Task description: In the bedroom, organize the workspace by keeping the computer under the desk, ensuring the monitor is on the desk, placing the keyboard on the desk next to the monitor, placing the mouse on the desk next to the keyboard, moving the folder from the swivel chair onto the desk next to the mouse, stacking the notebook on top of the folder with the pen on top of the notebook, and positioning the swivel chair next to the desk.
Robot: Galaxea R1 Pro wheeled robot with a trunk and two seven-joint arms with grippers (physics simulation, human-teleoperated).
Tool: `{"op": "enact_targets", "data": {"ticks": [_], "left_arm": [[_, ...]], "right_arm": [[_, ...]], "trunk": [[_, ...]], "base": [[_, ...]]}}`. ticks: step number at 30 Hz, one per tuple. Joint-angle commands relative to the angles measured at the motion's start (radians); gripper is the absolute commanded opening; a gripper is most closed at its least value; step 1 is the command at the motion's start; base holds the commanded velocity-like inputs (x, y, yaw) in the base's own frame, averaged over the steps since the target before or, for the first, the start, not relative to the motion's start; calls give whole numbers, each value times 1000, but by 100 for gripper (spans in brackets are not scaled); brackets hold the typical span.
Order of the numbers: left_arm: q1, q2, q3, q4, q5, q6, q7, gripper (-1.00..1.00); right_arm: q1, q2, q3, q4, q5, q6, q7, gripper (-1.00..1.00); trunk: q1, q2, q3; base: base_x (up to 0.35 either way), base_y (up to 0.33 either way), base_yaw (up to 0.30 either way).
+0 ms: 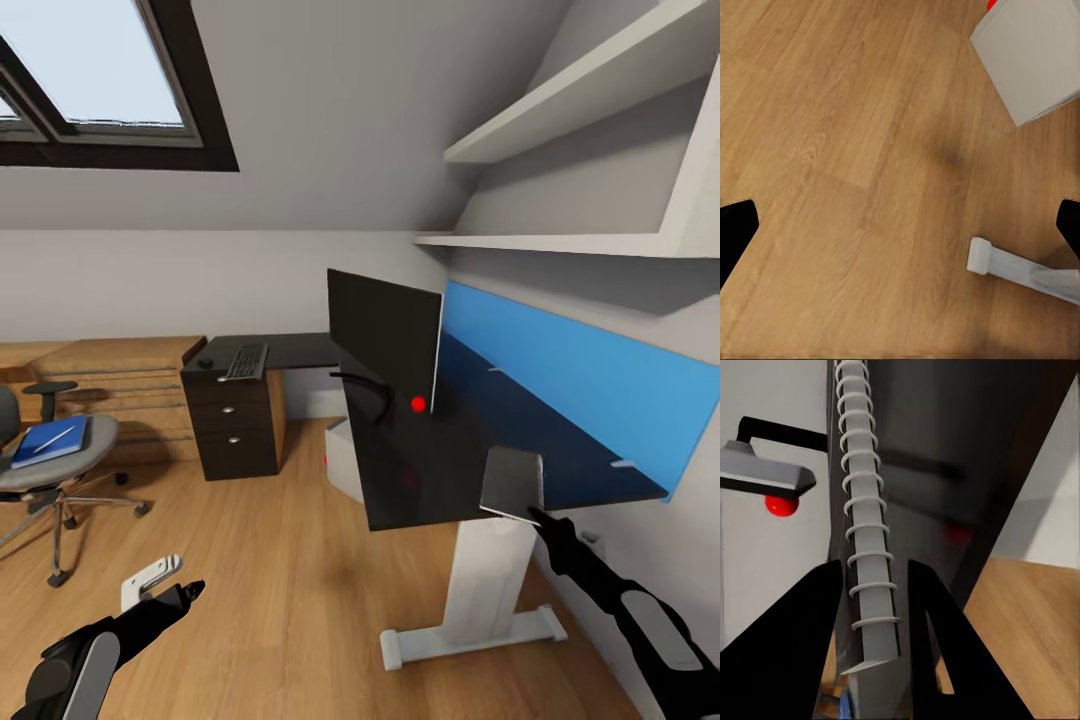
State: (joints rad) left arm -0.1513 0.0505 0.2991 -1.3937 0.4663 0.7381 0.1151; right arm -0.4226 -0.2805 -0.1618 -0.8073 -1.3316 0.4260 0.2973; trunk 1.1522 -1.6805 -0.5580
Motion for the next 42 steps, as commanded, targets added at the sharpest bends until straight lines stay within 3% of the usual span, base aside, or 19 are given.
{"op": "enact_targets", "data": {"ticks": [1, 10, 17, 18, 27, 28, 30, 33, 39, 42], "left_arm": [[-1, 0, 0, -1, 11, 4, 9, 100], [-1, 0, 0, -1, 10, 3, 9, 100], [-1, 0, -1, -1, 9, 2, 9, 100], [-1, 0, -1, -1, 2, 2, 9, 100], [-1, -2, -3, -1, -46, 1, 8, 100], [-1, -2, -3, -1, -52, 1, 8, 100], [-1, -3, -3, -1, -55, 0, 8, 100], [-1, -3, -3, -1, -57, 0, 8, 100], [-1, -3, -3, -1, -59, 0, 8, 100], [-1, -3, -3, -1, -65, 0, 8, 100]], "right_arm": [[-1, 2, 3, -3, -6, 7, 2, -100], [-1, 17, 102, -27, 5, 2, 1, -100], [-1, 27, 237, -78, 83, -55, -16, -100], [0, 39, 280, -139, 122, -83, -63, -100], [6, 69, 357, -333, 226, -98, -309, -100], [8, 71, 402, -416, 281, -99, -430, -100], [11, 72, 449, -495, 324, -104, -554, -100], [16, 73, 503, -558, 356, -123, -662, -100], [18, 73, 531, -585, 361, -139, -707, -100], [19, 73, 536, -589, 333, -143, -714, -100]], "trunk": [[-1, -1, -1], [-1, -1, -1], [-1, -1, -1], [-1, -1, -1], [-1, -1, -1], [-5, 6, 2], [-12, 20, 8], [-24, 41, 18], [-47, 83, 37], [-47, 83, 37]], "base": [[-318, 0, 0], [-331, 0, 0], [-329, -71, 0], [-122, -52, 0], [-37, -16, 0], [-5, -2, 0], [-4, -2, 0], [-1, -1, 0], [0, 0, 0], [0, 0, 0]]}}
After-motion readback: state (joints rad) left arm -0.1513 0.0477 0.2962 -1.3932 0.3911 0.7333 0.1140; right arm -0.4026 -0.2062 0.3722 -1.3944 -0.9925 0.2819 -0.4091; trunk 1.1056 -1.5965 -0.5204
